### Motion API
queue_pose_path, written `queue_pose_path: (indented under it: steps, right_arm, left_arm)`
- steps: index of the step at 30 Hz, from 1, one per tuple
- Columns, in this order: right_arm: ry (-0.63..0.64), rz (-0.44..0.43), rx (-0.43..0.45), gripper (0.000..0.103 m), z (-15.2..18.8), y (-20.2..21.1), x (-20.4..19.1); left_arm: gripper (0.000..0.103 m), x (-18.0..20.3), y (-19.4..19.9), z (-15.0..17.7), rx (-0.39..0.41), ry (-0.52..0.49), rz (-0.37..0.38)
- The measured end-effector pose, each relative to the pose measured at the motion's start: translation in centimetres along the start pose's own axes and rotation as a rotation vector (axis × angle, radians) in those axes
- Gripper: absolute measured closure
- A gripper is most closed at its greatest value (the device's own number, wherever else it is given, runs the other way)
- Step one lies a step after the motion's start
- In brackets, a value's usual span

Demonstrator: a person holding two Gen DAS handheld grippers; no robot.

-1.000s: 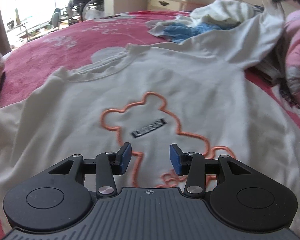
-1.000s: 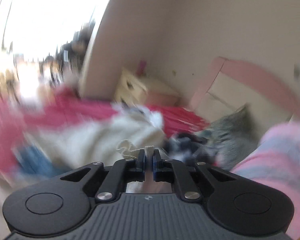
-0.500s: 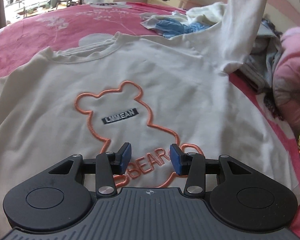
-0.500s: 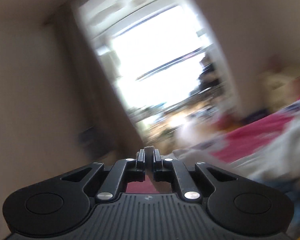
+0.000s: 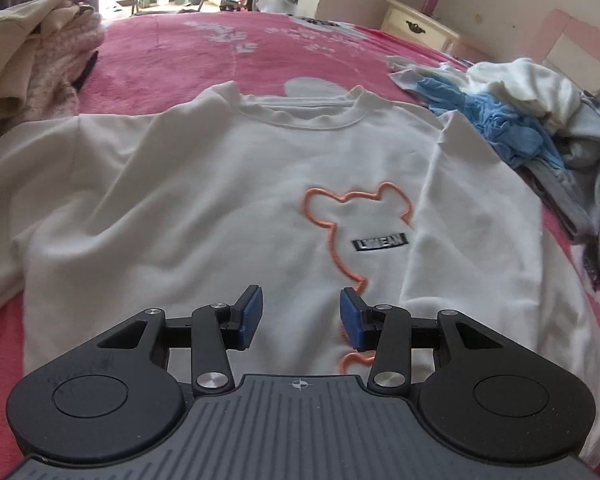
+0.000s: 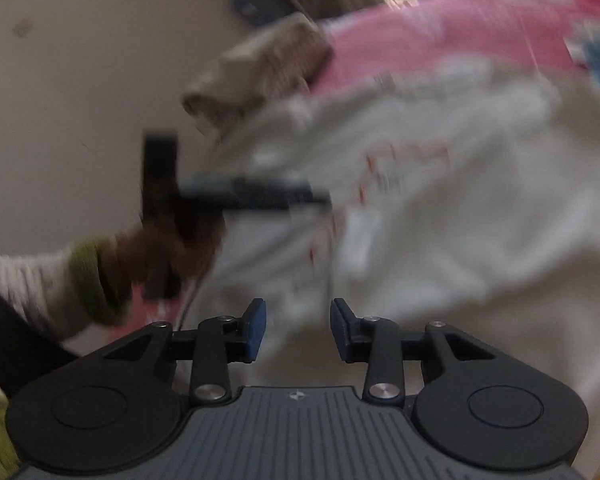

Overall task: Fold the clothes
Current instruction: 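Open both tools above the flattened bear-print sweatshirt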

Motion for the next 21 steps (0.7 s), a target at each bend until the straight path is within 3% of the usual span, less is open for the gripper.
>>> queue_pose_path:
  steps: [4,9,11,14,21]
  right_arm:
    - [-0.136,0.044,0.044,0.057,3.1,-0.3,0.8]
    - [-0.312,0.09,0.154,0.054,4.4,-0.7,2.0]
    - [-0.327,0.116,0.171,0.053,4.4,-0.7,2.5]
    - [-0.353,0.123,0.183,0.051,4.0,-0.7,3.3]
    - [-0.391,0.131,0.163,0.05,5.0,-0.7,4.7]
  left_arm:
    - [0.06,0.9,-0.1,-0.5,-0.035,-0.076,0.026]
    - [0.059,4.1,0.0,-1.3,-0.132,-0.336,0.084]
    - [0.057,5.2,-0.3,-1.5,-0.184,-0.425,0.082]
    - [0.057,6.9,-0.6,-1.2,-0.236,-0.448,0.115]
    - [0.054,8.6,-0.1,0.4,-0.19,-0.328,0.191]
Point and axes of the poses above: each gripper's, at about its wrist camera, not at the fingertips, and y roughly against the way its jaws point, x to its right, z to its underside, the point moved 10 cm from there along -y, roughly the way its jaws point, and after that the axes turned 7 degrees about x, right-handed, at the moved point
